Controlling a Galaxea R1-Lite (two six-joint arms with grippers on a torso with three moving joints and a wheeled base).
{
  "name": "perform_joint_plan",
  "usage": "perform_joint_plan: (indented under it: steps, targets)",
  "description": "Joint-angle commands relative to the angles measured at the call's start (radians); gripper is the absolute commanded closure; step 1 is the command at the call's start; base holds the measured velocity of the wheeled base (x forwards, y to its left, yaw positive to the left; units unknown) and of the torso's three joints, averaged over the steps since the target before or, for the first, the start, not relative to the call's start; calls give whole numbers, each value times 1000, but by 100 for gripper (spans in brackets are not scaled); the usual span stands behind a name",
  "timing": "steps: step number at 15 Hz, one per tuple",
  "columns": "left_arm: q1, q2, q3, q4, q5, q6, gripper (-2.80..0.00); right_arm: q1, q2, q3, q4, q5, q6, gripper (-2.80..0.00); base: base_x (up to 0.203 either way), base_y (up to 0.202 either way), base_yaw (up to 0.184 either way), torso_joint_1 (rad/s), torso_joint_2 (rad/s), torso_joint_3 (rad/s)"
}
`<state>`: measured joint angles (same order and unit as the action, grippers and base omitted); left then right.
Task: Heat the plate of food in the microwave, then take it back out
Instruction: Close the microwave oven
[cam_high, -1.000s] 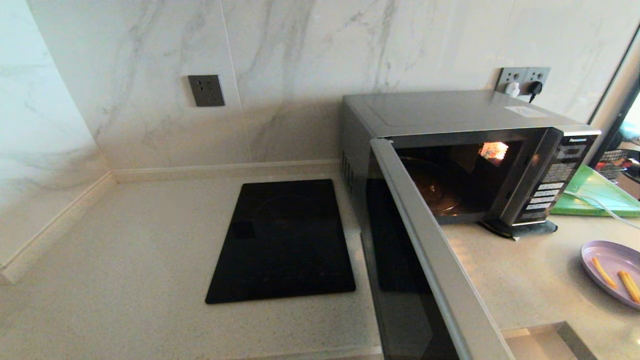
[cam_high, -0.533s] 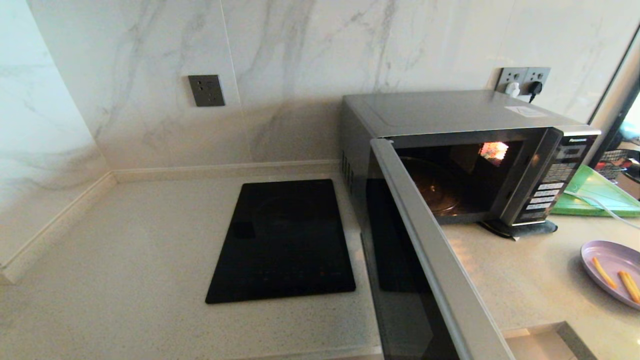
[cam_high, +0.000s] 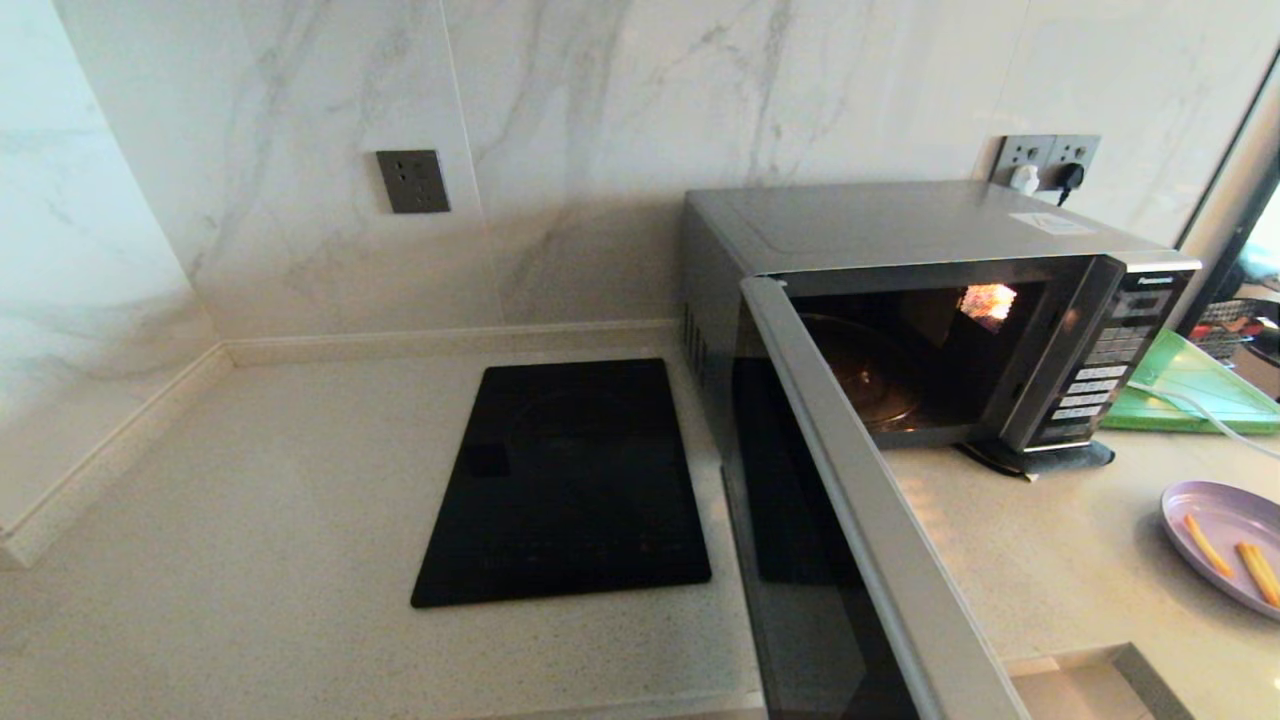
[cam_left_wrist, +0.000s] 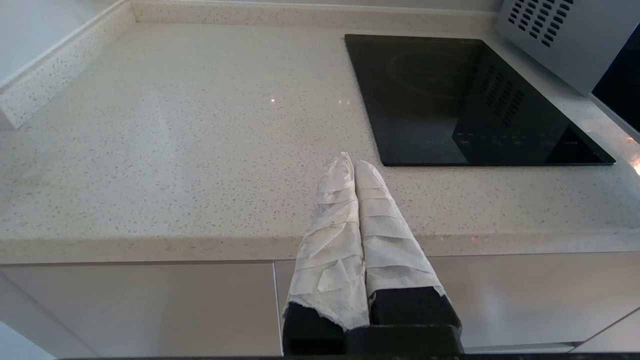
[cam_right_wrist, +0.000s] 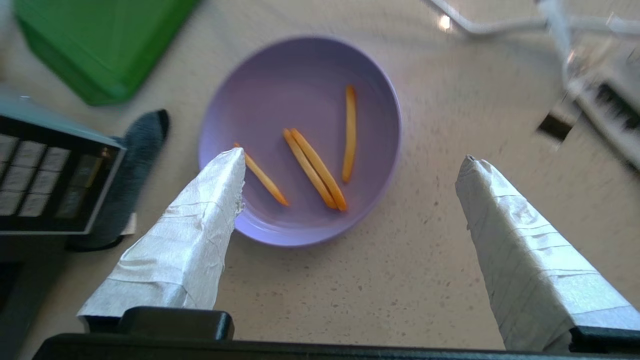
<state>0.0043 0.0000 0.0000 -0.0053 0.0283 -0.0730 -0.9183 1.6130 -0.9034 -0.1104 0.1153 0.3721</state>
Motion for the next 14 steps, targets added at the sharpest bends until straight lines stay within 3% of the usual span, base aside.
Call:
perform_joint_plan:
  steps: [1,4,10,12,14]
  targets:
    - [0,2,0,-1,1,-1,0,19,-97,-4,-1,3,-15,-280,0,0,0,0,0,0]
    - [0,2,0,-1,1,-1,0,172,-128,14,7,-19,-19,-280,0,0,0,0,0,0]
    - [0,0,0,-1,1,-1,0,650,-216,62,71,-118,-9,-280,0,0,0,0,0,0]
    - [0,2,0,-1,1,-1,0,797,-240,40,175,-119,29,-280,0,0,0,0,0,0]
    - [0,2,0,-1,1,-1,0,889,-242,9,218,-52,101,-280,0,0,0,0,0,0]
